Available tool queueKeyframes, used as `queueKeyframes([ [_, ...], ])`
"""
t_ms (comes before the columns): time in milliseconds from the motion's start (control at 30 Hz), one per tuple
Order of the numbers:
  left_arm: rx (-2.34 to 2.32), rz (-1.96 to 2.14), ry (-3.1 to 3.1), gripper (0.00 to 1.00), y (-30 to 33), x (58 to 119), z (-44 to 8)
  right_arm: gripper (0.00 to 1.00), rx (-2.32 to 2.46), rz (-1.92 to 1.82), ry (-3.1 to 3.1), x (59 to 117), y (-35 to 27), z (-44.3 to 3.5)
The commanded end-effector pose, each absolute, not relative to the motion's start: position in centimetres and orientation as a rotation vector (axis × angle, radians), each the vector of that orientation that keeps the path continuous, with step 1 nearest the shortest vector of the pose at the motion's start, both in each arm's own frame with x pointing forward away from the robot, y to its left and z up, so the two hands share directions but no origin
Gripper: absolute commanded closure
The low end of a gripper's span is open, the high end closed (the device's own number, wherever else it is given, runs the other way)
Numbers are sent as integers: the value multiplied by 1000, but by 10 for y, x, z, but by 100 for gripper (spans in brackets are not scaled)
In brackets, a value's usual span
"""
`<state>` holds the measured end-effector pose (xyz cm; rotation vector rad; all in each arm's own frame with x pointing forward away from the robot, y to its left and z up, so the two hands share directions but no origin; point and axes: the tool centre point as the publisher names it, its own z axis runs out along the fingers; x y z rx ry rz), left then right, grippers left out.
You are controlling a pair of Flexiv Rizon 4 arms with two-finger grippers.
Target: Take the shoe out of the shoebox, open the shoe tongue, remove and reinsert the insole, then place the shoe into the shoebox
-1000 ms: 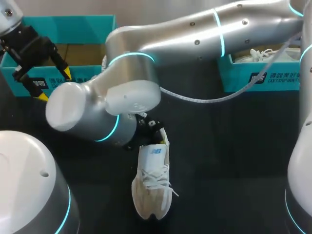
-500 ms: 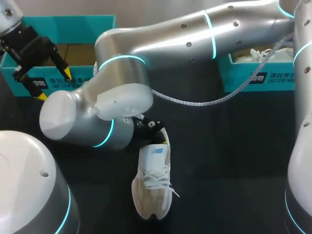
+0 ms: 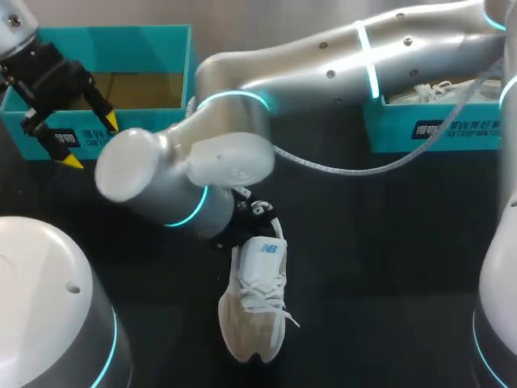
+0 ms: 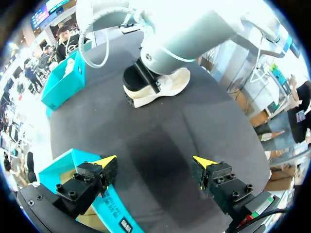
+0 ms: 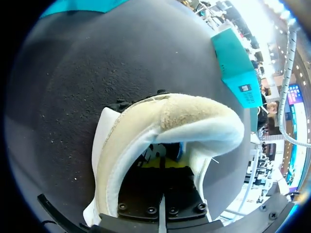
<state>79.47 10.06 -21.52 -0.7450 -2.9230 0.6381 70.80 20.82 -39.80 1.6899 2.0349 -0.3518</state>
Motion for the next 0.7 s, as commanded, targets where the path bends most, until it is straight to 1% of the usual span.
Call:
queueKeyframes([
  [33,-746,634,-2924,0,101,794,-215,100,2080,-94,1756,707,204,-416],
  [233,-746,634,-2924,0,101,794,-215,100,2107,-25,1823,702,226,-407],
  [533,-746,634,-2924,0,101,794,-215,100,2043,-16,1708,691,229,-358],
  [700,-746,634,-2924,0,101,794,-215,100,2030,-75,1661,688,229,-345],
])
